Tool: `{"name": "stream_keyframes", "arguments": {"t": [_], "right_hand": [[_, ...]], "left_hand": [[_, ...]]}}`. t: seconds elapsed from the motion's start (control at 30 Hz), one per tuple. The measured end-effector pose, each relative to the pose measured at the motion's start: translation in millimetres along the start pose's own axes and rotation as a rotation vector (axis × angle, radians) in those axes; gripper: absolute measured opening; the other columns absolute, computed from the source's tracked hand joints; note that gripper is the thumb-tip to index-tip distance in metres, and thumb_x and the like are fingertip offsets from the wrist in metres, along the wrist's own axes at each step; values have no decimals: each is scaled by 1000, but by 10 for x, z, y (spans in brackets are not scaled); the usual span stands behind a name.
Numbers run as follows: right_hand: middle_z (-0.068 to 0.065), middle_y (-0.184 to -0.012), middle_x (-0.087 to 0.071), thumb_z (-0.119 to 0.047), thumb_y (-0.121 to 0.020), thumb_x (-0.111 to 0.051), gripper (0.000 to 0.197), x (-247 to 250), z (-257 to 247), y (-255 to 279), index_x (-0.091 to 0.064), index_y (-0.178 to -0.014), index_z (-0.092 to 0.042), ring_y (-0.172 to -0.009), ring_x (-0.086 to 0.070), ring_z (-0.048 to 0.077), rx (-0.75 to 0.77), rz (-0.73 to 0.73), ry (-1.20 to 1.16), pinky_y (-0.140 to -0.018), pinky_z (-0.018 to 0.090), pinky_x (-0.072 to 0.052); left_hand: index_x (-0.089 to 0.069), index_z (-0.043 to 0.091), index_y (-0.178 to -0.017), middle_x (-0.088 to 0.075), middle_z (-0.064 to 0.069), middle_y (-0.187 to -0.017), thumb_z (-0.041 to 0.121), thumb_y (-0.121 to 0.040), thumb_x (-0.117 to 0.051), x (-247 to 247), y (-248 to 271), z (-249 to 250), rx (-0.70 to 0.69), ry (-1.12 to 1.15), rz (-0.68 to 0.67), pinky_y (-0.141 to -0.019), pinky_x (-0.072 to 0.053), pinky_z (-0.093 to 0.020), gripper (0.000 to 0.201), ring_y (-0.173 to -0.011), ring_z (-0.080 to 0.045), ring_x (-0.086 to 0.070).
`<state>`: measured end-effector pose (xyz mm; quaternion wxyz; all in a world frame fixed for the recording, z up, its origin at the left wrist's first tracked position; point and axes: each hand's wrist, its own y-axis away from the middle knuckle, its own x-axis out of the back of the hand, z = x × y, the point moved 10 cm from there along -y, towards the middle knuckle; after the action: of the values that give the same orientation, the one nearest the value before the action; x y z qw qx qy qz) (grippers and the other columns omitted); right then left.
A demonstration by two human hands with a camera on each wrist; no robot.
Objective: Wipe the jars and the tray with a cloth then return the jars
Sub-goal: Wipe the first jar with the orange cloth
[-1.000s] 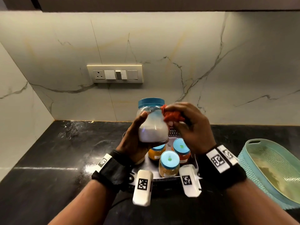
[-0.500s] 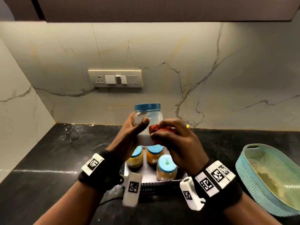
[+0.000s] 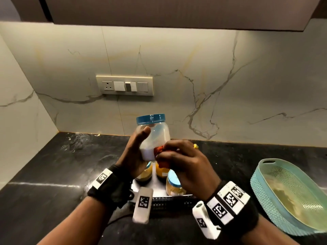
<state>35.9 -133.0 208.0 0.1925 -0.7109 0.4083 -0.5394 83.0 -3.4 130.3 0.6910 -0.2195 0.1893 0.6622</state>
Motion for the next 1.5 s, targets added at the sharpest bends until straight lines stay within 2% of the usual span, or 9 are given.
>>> {"name": "stream_keyframes", "arguments": {"t": [0.2,0.33,0.53,0.73,0.93,1.07,1.13,1.33,1.5], "right_hand": [[3,-117,-61,4,-81,-74,40,343,514,-311,-70,-113,-18,-112,-60,15,-251,192,-128,-91,34,-56],[2,-118,-62,3,-84,-72,32,220,219,-123,-73,-111,-15,-113,-59,14,-138,101,-79,-93,31,-53],[10,-120,-63,8,-78,-74,37,107,31,-54,-76,-109,-11,-109,-62,27,25,133,108,-91,37,-53],[9,-118,-66,0,-85,-72,26,96,-40,-92,-76,-109,-11,-109,-61,25,91,34,165,-92,34,-52],[2,-117,-61,-6,-85,-73,31,300,344,-322,-72,-114,-18,-110,-57,8,-157,107,35,-92,30,-53],[9,-122,-63,4,-83,-72,33,-85,-122,-45,-74,-112,-13,-109,-61,27,73,-34,127,-86,38,-55],[9,-123,-63,5,-83,-72,35,-151,-161,-1,-74,-112,-14,-108,-61,28,108,-80,120,-83,38,-56],[4,-115,-62,0,-81,-77,36,260,397,-275,-72,-114,-14,-107,-57,10,-259,188,-5,-91,18,-51],[6,-121,-61,3,-80,-73,39,-64,-62,-150,-73,-114,-15,-109,-58,22,-19,34,128,-94,27,-49]], "left_hand": [[-69,23,-122,-72,-12,-114,60,-45,-94,-77,18,-164,47,44,23,-80,-61,-49,89,-100,-28,-71],[-74,19,-114,-73,-15,-105,58,-52,-92,-72,10,-43,-43,201,17,-74,-62,-43,76,-89,-26,-72],[-55,17,-142,-66,-18,-125,69,-65,-80,4,-44,37,-28,76,51,-79,-59,-37,96,-103,-26,-70],[-49,22,-144,-63,-18,-135,59,-61,-90,-4,47,-18,-13,-136,-16,-94,-53,-61,100,-119,-37,-65],[-51,20,-145,-67,-17,-129,54,-58,-93,-80,56,-75,37,-101,-18,-91,-57,-57,102,-116,-35,-67],[-76,24,-116,-72,-14,-107,54,-63,-89,-96,41,-69,48,8,-59,-78,-60,-37,62,-95,-26,-70],[-76,26,-117,-64,-18,-107,56,-62,-89,-50,34,-85,58,14,-47,-73,-56,-36,64,-92,-27,-63],[-69,25,-125,-74,-13,-113,58,-51,-93,-5,9,-122,50,4,-5,-84,-60,-48,85,-99,-27,-73],[-76,23,-116,-75,-12,-104,55,-61,-90,1,6,-47,30,62,-45,-72,-61,-33,66,-89,-21,-74]]}}
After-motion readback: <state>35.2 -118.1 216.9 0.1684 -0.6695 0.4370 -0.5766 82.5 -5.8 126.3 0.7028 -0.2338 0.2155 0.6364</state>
